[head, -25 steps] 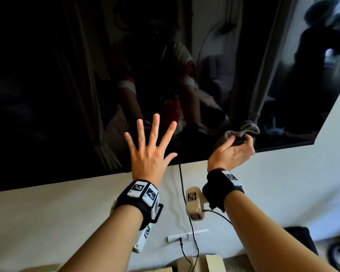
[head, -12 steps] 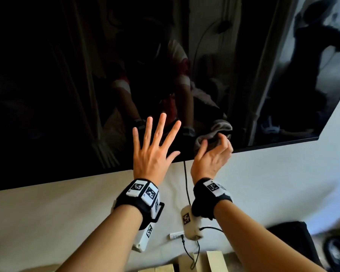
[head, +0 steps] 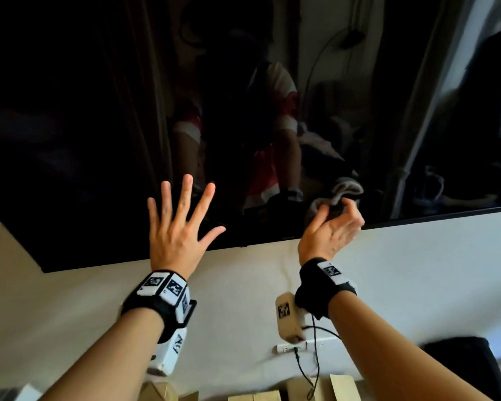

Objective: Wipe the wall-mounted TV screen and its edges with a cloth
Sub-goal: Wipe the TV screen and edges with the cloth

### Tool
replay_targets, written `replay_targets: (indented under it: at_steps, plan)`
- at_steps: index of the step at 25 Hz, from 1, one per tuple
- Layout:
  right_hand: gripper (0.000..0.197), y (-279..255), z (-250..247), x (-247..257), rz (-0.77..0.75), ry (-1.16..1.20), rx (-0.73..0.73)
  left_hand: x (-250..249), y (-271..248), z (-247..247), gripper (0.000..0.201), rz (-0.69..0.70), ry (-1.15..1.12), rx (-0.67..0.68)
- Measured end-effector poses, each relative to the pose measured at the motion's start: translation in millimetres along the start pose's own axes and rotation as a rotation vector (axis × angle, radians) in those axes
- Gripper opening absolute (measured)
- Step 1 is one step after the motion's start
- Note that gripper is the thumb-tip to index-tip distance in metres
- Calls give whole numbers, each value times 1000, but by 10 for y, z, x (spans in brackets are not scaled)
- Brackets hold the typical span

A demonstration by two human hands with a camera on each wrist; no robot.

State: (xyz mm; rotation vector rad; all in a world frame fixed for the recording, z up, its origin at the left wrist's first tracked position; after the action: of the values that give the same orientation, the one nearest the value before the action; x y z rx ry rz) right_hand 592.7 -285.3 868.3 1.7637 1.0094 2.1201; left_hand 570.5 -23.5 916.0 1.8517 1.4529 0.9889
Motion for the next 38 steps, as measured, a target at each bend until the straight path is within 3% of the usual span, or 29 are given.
replay_targets:
  at_steps: [2, 3, 5, 7, 8, 11, 12, 15, 16, 20, 21, 24, 26, 27, 30, 31, 35, 37, 38]
  plan:
    - [37, -35, 48, 124, 175, 9, -130, -1, -1, 6, 82, 3, -18, -11]
    - [38, -152, 84, 237, 167, 1, -124, 5, -5, 10, 81, 4, -22, -11]
    - [41, -483, 172, 411, -48, -31, 36, 25, -13, 17, 81, 7, -31, -11]
    - [38, -480, 181, 395, -220, -50, 132, 12, -10, 28, 81, 18, -43, -26]
    - [37, -367, 158, 332, -180, -58, 97, -7, -8, 32, 81, 25, -42, -32]
    - [39, -313, 158, 347, 152, -43, -109, 24, -15, 33, 81, 24, -53, -35]
    - [41, -452, 188, 474, 117, -50, -90, 29, -7, 22, 80, 23, -61, -34]
    - [40, -921, 294, 668, -180, -50, 148, 138, -34, -34, 71, 78, -108, -68]
    - [37, -877, 300, 660, -200, -37, 149, 223, -71, -53, 68, 97, -114, -82]
    - [36, -801, 409, 762, 157, -9, -84, 937, -353, -84, 67, 14, -46, -97]
    - [37, -946, 453, 883, 151, -6, -79, 1126, -422, -78, 69, -25, -30, -90]
    - [41, -1485, 577, 1088, -126, -21, 155, 1481, -521, -8, 74, -65, -26, -44]
    - [39, -1513, 594, 1070, -252, -23, 225, 1549, -531, 43, 76, -43, -60, -40]
    - [38, -1452, 596, 1051, -235, -22, 194, 1554, -532, 59, 76, -38, -70, -42]
    - [37, -1411, 623, 1127, 45, 13, 5, 1545, -541, 82, 75, -40, -66, -56]
    - [38, -1544, 662, 1221, 51, 12, 7, 1547, -543, 77, 74, -38, -62, -63]
    - [40, -2059, 779, 1352, -400, -29, 305, 1568, -525, 59, 72, -15, -101, -59]
    - [38, -1940, 765, 1306, -463, -58, 305, 1590, -519, 60, 72, -4, -110, -46]
    - [38, -1884, 761, 1308, -394, -59, 257, 1603, -530, 49, 72, 7, -110, -51]
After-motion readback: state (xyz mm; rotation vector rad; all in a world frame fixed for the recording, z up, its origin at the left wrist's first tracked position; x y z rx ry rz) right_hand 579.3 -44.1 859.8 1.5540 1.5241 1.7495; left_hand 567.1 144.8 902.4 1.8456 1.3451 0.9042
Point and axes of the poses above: each hand's wrist, its own y-axis towards the middle knuckle, its own z-axis out of the palm, x = y × z, the point moved 4 cm from there along y, towards the middle knuckle, and after that the axes turned 2 degrees about -x, right-handed, at the moved point
